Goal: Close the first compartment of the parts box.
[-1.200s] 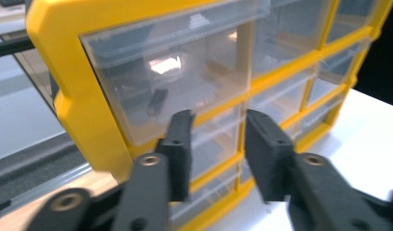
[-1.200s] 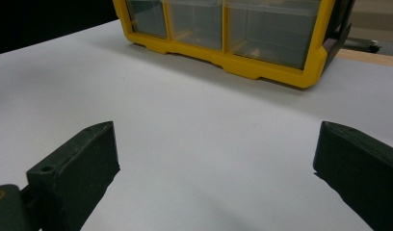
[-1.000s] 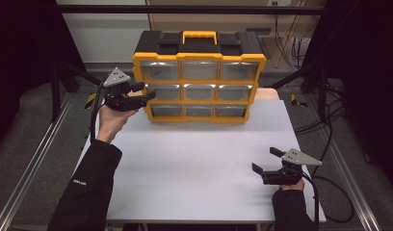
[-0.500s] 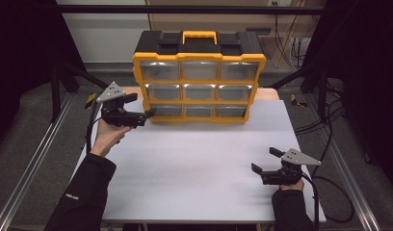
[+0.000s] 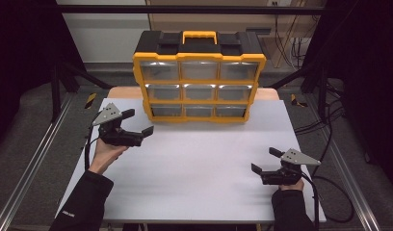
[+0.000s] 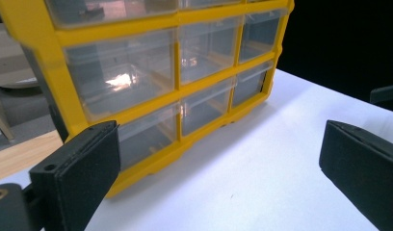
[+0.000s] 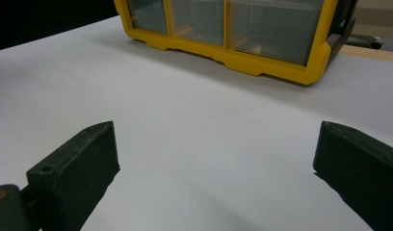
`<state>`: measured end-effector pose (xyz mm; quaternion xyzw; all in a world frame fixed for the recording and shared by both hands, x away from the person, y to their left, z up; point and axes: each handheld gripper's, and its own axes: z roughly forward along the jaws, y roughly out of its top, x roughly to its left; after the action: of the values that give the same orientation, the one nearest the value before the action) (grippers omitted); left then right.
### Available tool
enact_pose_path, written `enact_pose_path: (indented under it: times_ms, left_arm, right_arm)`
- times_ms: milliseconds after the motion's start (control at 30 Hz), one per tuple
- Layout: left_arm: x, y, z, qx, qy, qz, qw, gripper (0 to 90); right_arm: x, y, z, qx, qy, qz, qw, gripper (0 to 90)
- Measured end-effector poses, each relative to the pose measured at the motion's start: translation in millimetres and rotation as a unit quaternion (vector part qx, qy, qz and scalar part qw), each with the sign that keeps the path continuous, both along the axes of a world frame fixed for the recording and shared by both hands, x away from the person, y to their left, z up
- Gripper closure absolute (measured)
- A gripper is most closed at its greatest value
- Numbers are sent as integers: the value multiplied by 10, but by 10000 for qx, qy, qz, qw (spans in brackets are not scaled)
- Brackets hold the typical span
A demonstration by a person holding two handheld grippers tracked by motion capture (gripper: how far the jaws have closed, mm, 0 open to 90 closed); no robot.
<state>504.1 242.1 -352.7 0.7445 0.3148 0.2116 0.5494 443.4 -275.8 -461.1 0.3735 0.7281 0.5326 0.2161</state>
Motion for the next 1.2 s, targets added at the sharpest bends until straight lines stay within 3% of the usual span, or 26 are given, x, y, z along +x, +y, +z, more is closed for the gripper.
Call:
enact_pose_path:
  times_ms: [633, 867, 1200]
  left_arm:
    - [-185, 116, -499, 65, 99, -106, 9999, 4]
    - [-247, 148, -655, 114, 247, -42, 9996, 4]
    - [-330, 232, -816, 43, 293, 101, 9995, 8]
  right_arm:
    - [0, 5, -4, 22, 39, 34, 10000, 22]
    - [3, 2, -5, 22, 43, 36, 10000, 22]
    - [4, -2, -5, 33, 31, 32, 10000, 22]
